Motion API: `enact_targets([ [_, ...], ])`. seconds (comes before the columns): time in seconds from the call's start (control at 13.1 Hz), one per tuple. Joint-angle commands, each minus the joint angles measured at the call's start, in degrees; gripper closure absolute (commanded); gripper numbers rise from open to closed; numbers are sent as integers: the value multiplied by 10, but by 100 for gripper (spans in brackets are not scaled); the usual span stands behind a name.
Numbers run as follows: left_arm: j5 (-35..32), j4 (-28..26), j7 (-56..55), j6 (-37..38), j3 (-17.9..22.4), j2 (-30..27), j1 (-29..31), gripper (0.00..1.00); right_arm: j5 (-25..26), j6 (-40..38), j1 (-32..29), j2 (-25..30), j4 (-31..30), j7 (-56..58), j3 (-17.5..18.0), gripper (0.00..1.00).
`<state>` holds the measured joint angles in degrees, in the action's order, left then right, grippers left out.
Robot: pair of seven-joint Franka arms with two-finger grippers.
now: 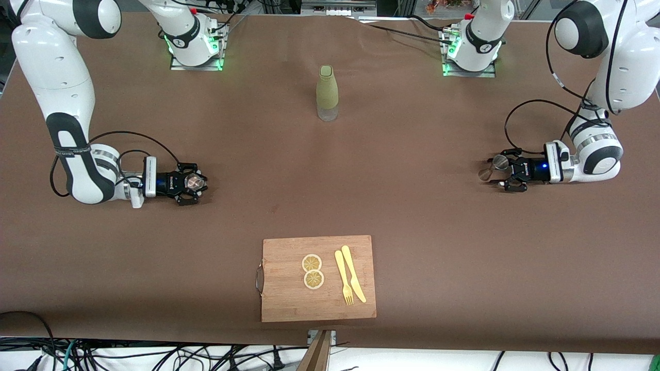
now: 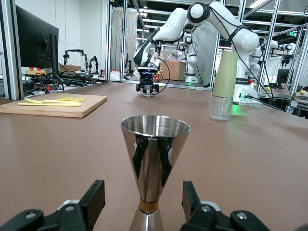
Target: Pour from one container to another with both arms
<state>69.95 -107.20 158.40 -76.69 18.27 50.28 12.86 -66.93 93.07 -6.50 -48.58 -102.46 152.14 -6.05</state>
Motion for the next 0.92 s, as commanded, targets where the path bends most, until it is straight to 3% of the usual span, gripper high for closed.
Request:
enact_targets([
  [0.0, 5, -5, 103, 8, 7, 6, -1, 53, -10, 1, -2, -7, 12, -2, 5, 71],
  [0.15, 6, -7, 116, 8, 7, 7, -2, 83, -10, 3, -1, 0, 12, -12, 12, 72],
  [0.23, 6, -6, 119, 7, 6, 8, -3, 95, -10, 5, 2, 9, 10, -26, 12, 72],
  [0.31, 5, -7, 120, 5, 7, 9, -3, 100, -10, 11, 8, 25, 8, -39, 12, 72],
  [0.84, 14, 7, 145, 1, -11, 10, -5, 100, -10, 41, 46, 118, -25, -142, 12, 72],
])
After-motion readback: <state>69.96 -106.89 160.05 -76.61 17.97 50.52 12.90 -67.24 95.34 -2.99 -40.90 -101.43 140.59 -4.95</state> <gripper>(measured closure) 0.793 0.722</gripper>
